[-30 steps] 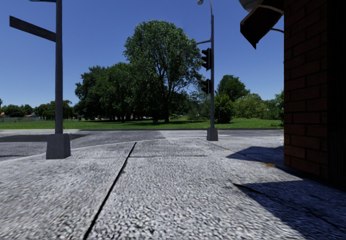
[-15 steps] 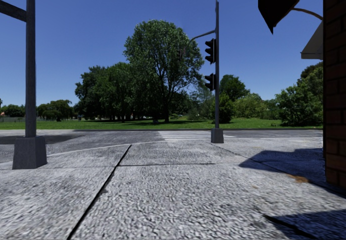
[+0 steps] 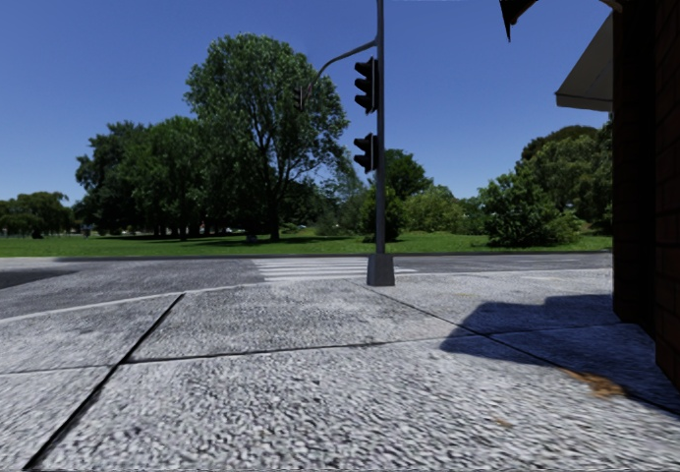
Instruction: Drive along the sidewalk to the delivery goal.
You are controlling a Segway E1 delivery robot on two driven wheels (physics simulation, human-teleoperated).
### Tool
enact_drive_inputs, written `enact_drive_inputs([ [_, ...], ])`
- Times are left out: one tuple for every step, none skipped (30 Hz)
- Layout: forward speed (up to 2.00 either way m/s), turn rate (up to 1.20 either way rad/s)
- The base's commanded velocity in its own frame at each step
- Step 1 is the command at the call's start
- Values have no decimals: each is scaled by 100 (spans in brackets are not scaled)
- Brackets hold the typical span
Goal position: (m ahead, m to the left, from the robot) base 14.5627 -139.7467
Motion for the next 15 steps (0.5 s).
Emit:
enact_drive_inputs([
  [158, -48],
  [160, -48],
  [160, -48],
  [160, -48],
  [162, -48],
  [162, -48],
  [166, -48],
  [171, -48],
  [171, -48],
  [174, -48],
  [175, -48],
  [176, -48],
  [176, -48],
  [178, -48],
  [182, -48],
])
